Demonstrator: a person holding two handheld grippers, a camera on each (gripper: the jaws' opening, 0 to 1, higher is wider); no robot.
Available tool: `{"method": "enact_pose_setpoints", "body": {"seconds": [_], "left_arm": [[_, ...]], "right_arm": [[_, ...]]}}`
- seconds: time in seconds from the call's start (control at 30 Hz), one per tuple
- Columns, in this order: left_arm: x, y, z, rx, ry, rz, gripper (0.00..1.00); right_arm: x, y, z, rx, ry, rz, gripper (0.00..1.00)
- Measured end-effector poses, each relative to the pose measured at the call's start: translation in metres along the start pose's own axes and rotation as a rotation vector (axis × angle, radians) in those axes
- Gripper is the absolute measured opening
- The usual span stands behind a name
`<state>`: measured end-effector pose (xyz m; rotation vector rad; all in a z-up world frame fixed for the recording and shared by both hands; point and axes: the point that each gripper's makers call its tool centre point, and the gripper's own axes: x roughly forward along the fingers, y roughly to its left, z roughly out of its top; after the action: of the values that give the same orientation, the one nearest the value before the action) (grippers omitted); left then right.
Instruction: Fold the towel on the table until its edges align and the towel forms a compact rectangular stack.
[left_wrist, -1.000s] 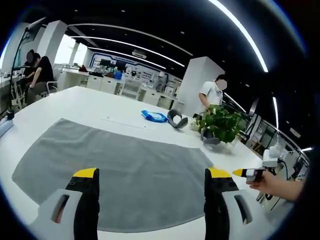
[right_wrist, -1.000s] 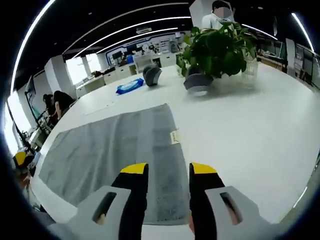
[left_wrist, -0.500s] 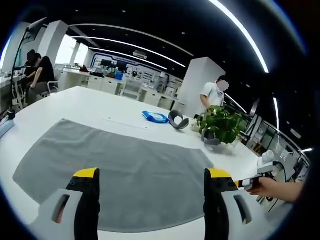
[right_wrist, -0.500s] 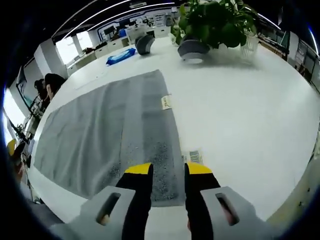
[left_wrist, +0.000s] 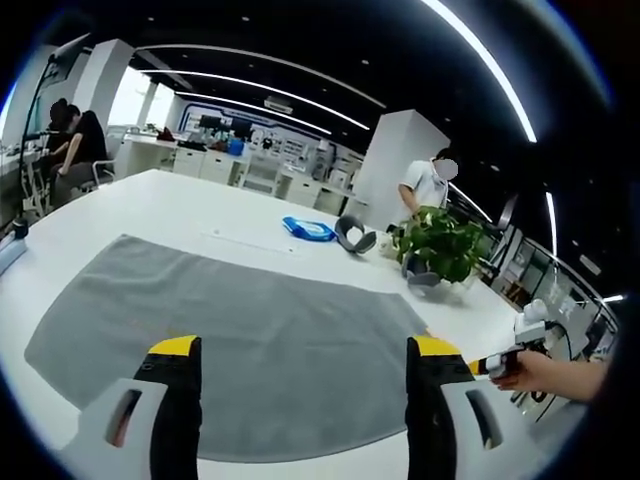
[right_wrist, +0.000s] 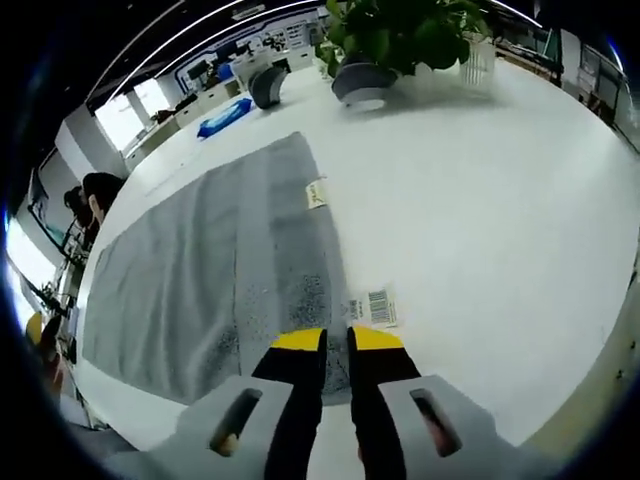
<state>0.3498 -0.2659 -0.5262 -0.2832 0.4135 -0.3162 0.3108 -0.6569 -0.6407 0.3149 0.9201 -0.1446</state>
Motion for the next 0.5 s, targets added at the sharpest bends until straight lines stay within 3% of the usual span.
{"method": "enact_pose_setpoints", "body": {"seconds": [0.27, 0.5], "left_arm": [[0.000, -0.001, -0.002, 0.015, 0.010, 0.003, 0.84], [0.002, -0.011, -0.012, 0.002, 0.051, -0.038, 0.74]], "right_arm": [[-0.006, 0.007, 0.006, -0.024, -0.013, -0.015, 0.00], [-0.009, 0.041, 0.019, -0.125, -0.073, 0.054, 0.00]]}}
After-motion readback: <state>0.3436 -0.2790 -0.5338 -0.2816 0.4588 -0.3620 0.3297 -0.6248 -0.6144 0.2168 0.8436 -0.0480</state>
